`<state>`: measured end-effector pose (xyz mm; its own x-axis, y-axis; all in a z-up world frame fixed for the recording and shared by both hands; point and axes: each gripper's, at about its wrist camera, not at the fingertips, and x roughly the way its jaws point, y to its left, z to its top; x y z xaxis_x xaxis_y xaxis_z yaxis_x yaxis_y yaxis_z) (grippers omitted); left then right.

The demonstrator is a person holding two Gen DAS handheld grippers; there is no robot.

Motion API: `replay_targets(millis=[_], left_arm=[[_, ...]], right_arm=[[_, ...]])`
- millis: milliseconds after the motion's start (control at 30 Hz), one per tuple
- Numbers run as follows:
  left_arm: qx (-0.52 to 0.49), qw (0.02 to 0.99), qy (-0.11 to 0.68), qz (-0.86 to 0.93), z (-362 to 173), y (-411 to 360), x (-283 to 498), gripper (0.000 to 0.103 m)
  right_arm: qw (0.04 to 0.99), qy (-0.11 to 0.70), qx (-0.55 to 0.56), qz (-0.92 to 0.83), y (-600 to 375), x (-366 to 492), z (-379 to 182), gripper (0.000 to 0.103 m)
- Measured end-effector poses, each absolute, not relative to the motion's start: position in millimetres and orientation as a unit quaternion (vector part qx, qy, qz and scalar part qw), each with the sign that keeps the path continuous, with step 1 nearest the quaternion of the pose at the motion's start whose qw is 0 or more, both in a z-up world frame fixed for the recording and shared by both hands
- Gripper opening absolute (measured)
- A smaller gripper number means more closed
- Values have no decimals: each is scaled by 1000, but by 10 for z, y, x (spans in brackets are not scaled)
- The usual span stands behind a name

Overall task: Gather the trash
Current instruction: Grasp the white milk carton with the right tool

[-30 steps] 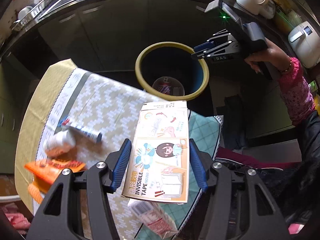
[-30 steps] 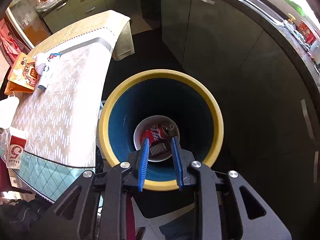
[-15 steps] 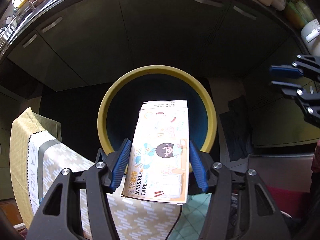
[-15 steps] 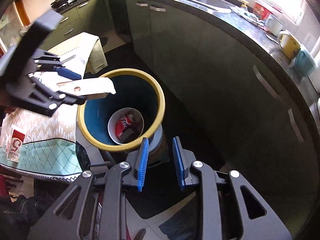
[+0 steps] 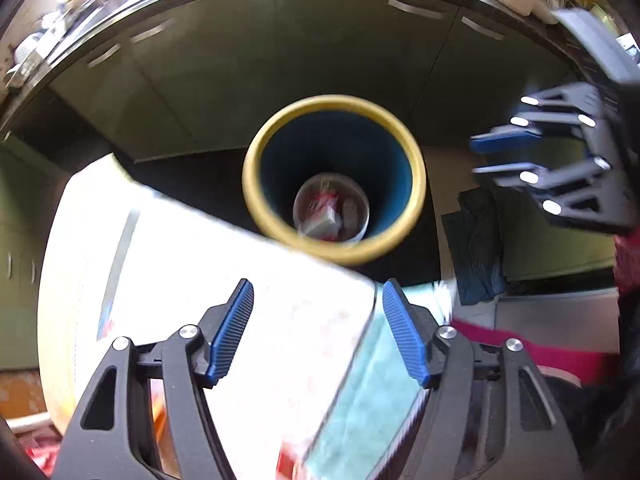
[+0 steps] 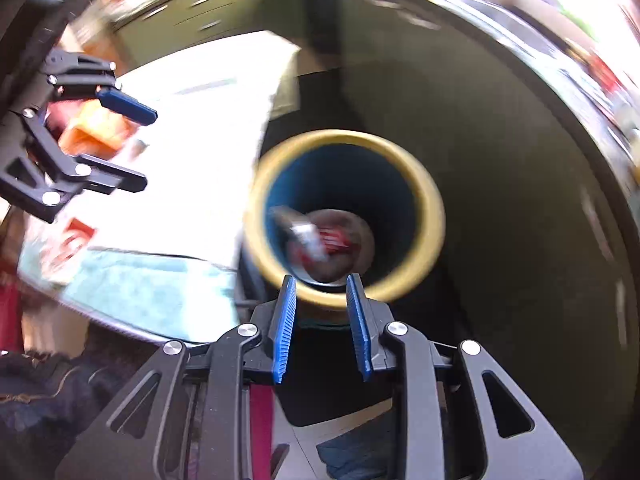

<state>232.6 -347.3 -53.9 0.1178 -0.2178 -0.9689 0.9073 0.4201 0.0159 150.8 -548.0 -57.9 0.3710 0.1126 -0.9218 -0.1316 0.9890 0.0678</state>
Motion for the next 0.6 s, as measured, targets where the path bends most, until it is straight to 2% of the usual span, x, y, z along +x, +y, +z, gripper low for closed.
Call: replay_targets(millis=[67,200,300,467,600], left_arm=[[330,682,514,-403,-425,-3054,2242,65],[297,704,527,-372,-271,-2166,2020,66],[281,713,538,-351,-264,-1583,1891,66],[243,720,557,-334,-224,-831,1753,66],[225,724,565,-326,-235,-359,1628,66]], right_arm=[[815,565,-15,124,-5131,1616,-574,32],[779,590,-34,212,-4366,1773,-622,32],[761,579,-122,268,-3710,1770,-575,35],[728,475,-316,380,-2760,1554,-439,48],[661,391,-453,454,-2251,1347,-508,59]])
